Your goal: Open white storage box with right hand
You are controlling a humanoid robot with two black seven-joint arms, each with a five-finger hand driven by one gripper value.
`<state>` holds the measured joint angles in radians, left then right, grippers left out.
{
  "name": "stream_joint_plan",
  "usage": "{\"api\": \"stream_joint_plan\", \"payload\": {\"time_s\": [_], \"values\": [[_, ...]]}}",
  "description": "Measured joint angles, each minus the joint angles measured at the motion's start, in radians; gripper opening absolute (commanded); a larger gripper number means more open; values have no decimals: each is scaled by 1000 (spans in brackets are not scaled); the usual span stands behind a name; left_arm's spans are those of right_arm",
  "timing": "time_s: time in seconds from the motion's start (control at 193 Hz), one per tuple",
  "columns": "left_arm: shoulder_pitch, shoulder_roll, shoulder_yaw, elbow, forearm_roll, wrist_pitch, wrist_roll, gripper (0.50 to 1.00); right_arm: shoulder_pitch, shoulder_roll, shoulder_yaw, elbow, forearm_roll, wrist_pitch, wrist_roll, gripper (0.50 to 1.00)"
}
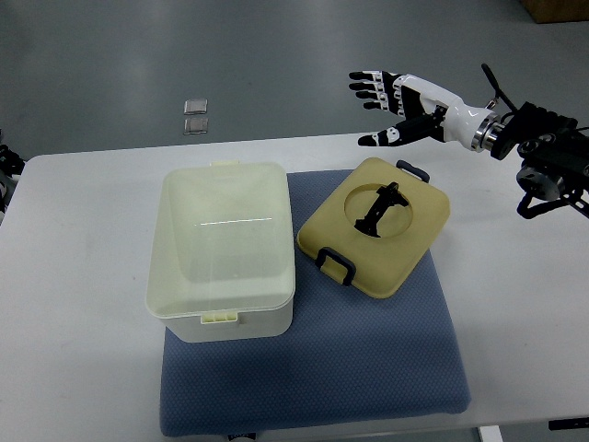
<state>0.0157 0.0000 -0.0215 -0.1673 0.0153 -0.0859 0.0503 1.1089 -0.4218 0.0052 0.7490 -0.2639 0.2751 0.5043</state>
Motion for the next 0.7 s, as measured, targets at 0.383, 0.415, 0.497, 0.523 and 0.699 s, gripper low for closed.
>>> {"api": "stream_joint_plan", "payload": {"time_s": [0.383,0.415,0.497,0.523,0.699], "values": [[0,0,0,0,0,0,0,1000,-80,49,120,-55,485,56,-337,924],[0,0,0,0,0,0,0,1000,-81,49,121,-55,525,57,-356,921],[0,0,0,0,0,0,0,1000,-81,48,122,-56,619,66,-397,924],[0,0,0,0,0,0,0,1000,-81,48,122,-56,642,69,-406,924],[0,0,0,0,0,0,0,1000,-81,48,130,-56,702,77,-416,924]]}}
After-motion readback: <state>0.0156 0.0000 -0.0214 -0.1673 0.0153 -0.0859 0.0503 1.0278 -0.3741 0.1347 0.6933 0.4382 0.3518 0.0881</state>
